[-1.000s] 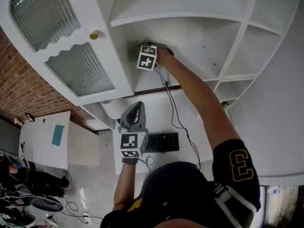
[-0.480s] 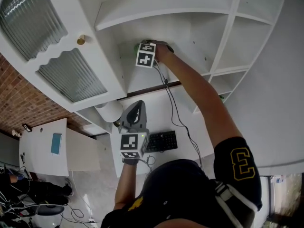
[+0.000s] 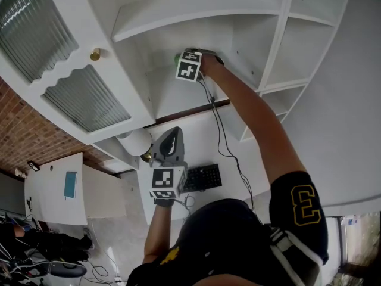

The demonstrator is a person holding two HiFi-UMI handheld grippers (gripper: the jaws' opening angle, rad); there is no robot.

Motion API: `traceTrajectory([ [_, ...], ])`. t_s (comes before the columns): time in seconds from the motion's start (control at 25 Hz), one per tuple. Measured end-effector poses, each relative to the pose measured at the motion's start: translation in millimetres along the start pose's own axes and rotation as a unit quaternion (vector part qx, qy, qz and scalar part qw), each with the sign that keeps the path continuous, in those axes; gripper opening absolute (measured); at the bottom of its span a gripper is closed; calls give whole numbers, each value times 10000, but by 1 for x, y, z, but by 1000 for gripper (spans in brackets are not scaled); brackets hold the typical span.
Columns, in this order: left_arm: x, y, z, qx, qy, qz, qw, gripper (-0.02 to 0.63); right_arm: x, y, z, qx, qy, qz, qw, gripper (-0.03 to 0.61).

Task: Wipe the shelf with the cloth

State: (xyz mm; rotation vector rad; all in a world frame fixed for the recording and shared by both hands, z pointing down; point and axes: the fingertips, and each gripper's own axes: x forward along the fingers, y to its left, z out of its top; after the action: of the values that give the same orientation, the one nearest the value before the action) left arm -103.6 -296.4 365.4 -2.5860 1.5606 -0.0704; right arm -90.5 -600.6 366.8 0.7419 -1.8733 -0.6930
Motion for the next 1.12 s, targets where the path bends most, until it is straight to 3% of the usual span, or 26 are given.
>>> traceTrajectory([
  [0.44,0,-5,-2,-7,52,-109,9999,17,-6,-11,-33,380,224,-185,9989,97],
  [0.68,7,-12,-10,-82,113,-216,9997,17,-13,-25,-68,747,696,-472,9936,97],
  [0.88,12,-15,-16,-138,110,-253,9995,17,-17,-37,-102,1158,1379,-776,9806,97],
  [1.12,12,-16,-20,-173,155,-216,9995,17,-26,-50,-141,1685,2121,-1198,9551,95],
])
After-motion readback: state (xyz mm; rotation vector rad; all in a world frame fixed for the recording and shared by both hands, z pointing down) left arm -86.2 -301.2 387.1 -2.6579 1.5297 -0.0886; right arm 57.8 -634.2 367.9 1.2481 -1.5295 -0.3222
